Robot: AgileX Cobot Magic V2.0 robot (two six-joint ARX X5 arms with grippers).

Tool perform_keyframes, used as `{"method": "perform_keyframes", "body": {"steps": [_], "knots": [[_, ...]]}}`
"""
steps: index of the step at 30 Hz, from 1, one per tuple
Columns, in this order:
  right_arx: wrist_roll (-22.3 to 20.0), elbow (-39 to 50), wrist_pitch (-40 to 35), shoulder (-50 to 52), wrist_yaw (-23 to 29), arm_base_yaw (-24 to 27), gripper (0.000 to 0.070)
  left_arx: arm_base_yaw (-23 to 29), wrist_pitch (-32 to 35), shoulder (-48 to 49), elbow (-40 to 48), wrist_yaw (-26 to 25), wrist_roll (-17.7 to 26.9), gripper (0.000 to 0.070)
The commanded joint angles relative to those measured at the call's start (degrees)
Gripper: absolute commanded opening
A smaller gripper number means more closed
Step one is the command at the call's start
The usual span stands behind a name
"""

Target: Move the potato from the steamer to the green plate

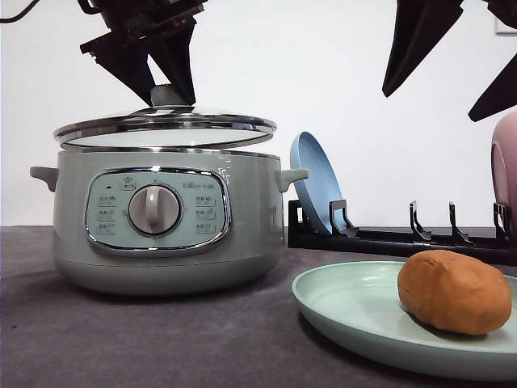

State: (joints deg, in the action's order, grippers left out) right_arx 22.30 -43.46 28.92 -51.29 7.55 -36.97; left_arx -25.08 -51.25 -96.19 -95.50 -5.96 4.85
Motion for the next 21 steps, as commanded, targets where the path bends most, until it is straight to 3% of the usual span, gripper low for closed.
{"method": "perform_keyframes", "body": {"steps": [1, 21], "knots": [[-0.7, -0.6, -0.4, -0.2, 0.2, -0.3, 0.0617, -0.5, 1.6, -1.0, -1.6, -0.2, 0.6, 0.0005], [-0.7, -0.6, -0.4, -0.2, 0.4, -0.3, 0.0617, -2.0, 0.2, -3.2, -1.6, 3.2, 1.5, 0.0005]]}}
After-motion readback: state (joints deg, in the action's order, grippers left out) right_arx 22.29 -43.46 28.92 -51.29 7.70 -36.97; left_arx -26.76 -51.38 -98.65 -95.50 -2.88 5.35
